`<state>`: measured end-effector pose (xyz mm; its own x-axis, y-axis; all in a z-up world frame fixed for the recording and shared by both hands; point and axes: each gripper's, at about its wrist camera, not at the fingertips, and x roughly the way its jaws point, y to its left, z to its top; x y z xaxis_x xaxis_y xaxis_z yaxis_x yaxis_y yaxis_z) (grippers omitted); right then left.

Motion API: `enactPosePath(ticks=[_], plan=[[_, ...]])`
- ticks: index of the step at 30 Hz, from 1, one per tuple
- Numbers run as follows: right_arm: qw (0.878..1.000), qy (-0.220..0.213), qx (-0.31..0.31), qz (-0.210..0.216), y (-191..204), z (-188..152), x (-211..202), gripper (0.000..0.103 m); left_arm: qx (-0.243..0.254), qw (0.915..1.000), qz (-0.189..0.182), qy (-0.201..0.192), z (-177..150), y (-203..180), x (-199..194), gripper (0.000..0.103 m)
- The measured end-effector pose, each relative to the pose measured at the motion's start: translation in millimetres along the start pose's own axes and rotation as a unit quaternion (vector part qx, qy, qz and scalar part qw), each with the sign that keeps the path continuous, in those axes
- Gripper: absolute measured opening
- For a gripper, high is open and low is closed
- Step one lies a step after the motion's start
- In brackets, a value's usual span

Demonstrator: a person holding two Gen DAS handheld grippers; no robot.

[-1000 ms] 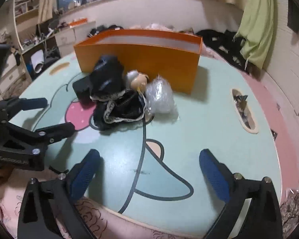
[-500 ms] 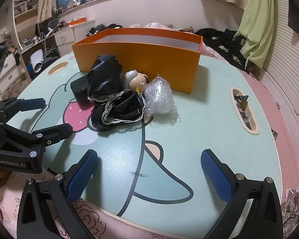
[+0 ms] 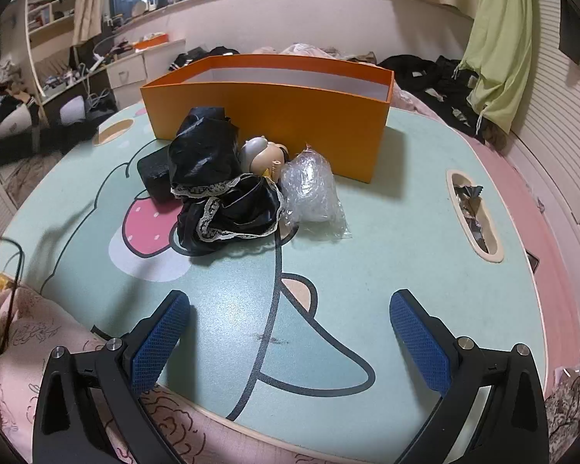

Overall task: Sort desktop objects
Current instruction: 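Lift the lace cloth out and drop it beside the pouch, open right gripper, then reach into the box and grasp the green toy car with the left gripper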

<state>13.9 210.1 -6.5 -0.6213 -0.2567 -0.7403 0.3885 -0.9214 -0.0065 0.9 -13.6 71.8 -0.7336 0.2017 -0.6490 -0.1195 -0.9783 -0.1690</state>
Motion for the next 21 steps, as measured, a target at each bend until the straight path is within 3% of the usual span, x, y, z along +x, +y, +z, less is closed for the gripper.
enactPosePath(ticks=[5,9,13,15,21], plan=[[1.0,0.0,0.0,0.0,-0.4,0.2,-0.4,0.103,0.008,0.9989,-0.044,0.016,51.5,-13.1,4.6,0.098],[1.0,-0.001,0.0,0.0,0.5,3.0,-2.1,0.103,-0.003,0.9918,-0.093,0.087,87.4,-20.5,39.7,0.078],[1.0,-0.001,0.0,0.001,0.5,2.1,-1.8,0.103,-0.017,0.9772,-0.124,0.171,99.8,-31.9,92.2,0.066],[1.0,-0.001,-0.001,0.001,0.1,2.3,-2.2,0.103,-0.022,0.9735,-0.117,0.195,101.9,-37.4,113.8,0.057],[1.0,-0.001,0.0,0.001,-0.2,2.0,-2.2,0.103,-0.013,0.9723,-0.05,0.228,104.0,-50.3,162.6,0.053]])
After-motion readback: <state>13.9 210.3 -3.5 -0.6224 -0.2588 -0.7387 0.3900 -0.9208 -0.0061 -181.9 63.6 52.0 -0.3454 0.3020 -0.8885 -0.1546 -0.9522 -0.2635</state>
